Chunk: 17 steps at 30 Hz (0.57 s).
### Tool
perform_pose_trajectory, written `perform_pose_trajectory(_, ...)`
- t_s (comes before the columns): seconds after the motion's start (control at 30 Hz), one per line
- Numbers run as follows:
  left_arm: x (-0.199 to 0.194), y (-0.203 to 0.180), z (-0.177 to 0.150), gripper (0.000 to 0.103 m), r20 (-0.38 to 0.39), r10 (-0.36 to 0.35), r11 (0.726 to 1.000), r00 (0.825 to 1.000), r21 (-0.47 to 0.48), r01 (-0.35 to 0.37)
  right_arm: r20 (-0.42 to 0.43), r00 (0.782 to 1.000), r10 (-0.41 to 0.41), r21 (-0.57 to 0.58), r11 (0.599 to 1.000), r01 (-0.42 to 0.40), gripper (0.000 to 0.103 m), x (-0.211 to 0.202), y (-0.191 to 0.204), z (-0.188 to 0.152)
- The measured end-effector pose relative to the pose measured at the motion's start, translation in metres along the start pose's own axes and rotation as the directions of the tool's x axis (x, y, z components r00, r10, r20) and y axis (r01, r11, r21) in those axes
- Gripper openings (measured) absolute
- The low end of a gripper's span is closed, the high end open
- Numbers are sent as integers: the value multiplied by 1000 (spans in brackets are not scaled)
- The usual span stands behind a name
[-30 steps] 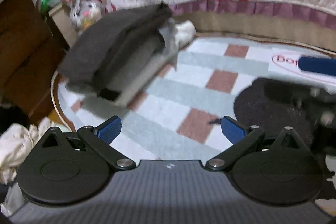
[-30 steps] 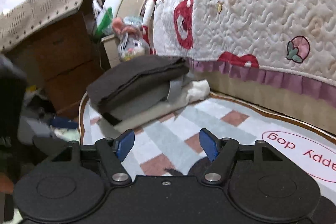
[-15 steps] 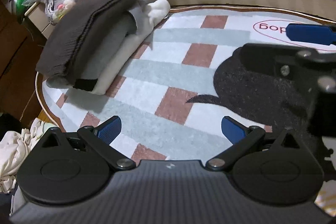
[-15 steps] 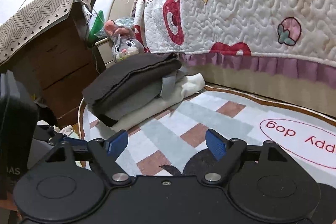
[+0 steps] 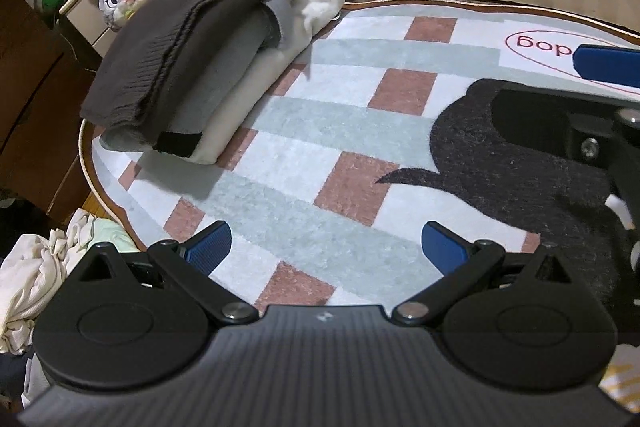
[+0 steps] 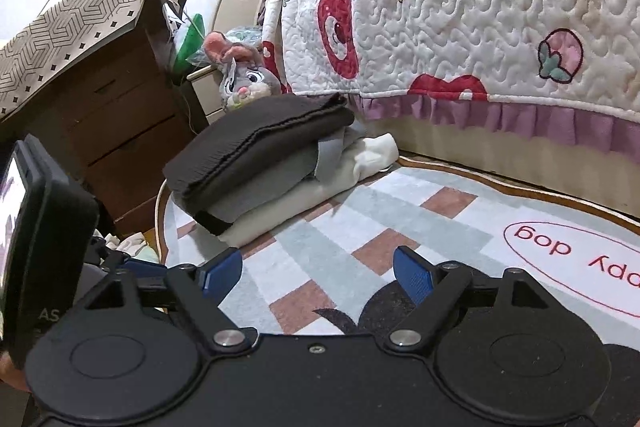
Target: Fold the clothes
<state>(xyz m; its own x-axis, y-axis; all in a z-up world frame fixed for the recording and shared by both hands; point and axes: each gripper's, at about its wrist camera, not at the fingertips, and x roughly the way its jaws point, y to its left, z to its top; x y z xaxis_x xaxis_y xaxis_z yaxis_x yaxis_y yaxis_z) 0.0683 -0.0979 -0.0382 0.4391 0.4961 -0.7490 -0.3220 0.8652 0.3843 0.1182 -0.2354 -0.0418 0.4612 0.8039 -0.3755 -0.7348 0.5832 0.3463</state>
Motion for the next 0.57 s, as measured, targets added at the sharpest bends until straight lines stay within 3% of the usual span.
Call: perform_pose_trajectory(0.57, 3, -9, -4, 103, -1, 17, 998, 1000, 61, -17, -37, 999, -12, 13, 1000, 12, 88, 5, 0, -2)
